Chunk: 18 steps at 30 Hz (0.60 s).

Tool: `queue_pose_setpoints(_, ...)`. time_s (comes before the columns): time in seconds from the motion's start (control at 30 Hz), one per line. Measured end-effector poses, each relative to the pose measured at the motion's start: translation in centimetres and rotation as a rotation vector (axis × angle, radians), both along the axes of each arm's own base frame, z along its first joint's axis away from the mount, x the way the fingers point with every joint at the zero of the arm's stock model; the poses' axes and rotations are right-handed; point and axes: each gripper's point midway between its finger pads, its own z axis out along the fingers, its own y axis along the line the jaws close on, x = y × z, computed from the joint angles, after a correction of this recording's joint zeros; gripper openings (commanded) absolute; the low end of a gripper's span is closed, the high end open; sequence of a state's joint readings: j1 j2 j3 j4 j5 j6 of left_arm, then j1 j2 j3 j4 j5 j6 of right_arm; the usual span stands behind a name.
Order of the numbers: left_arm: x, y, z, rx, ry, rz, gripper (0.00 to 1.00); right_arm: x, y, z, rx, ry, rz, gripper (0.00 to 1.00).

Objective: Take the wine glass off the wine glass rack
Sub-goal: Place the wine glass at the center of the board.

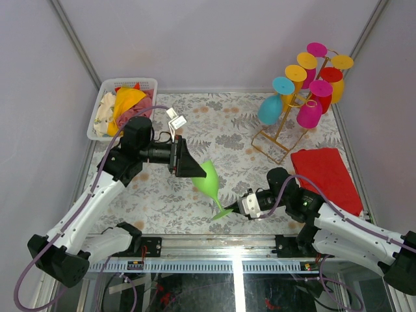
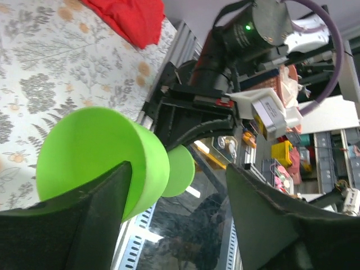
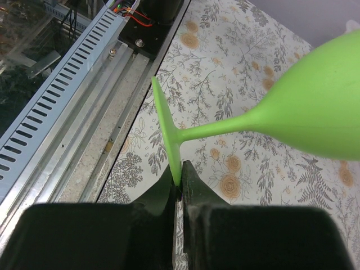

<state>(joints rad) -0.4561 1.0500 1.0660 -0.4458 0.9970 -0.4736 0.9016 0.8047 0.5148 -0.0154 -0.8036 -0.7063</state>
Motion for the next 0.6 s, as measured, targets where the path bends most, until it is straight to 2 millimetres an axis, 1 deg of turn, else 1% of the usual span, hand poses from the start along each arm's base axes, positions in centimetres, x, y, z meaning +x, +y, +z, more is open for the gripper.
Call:
queue_pose_setpoints(0.1, -1.2, -0.1, 0.4, -0.018, -0.04, -0.063, 0.36, -0.1, 0.1, 0.1, 0.007, 0.007, 0.001, 0.0)
queue_pose_setpoints(0.17, -1.7, -0.1, 0.5, -0.027, -0.066, -0.094, 0.17, -0.1, 0.3, 0.3, 0.02, 0.008, 0.001, 0.0)
queue_pose_setpoints(0.2, -1.9, -0.1, 0.6, -0.031, -0.077, -0.107, 0.12, -0.1, 0.3, 0.4, 0.027, 0.008, 0.0, 0.0)
queue_pose_setpoints(0.27, -2.0, 0.0, 0.6, -0.033, -0.098, -0.116, 0.09, 0.0, 0.5, 0.6, 0.036, 0.011, -0.007, 0.0)
queue_pose_setpoints(0.33, -1.8, 0.0, 0.5, -0.03, -0.112, -0.112, 0.02, 0.2, 0.5, 0.6, 0.036, 0.017, -0.022, 0.0)
queue_pose_setpoints(0.37, -1.7, 0.0, 0.5, -0.027, -0.114, -0.107, 0.0, 0.3, 0.6, 0.5, 0.032, 0.022, -0.031, 0.0)
queue_pose_setpoints(0.47, -1.2, -0.1, 0.5, -0.012, -0.106, -0.094, 0.0, 1.0, 0.6, 0.2, 0.029, 0.021, -0.072, 0.0)
queue_pose_setpoints(0.53, -0.8, -0.3, 0.6, -0.003, -0.101, -0.087, 0.0, 1.3, 0.6, 0.2, 0.03, 0.024, -0.094, 0.04)
queue_pose_setpoints(0.6, -0.3, -0.4, 0.5, 0.008, -0.089, -0.08, 0.0, 1.4, 0.6, 0.2, 0.032, 0.032, -0.106, 0.11)
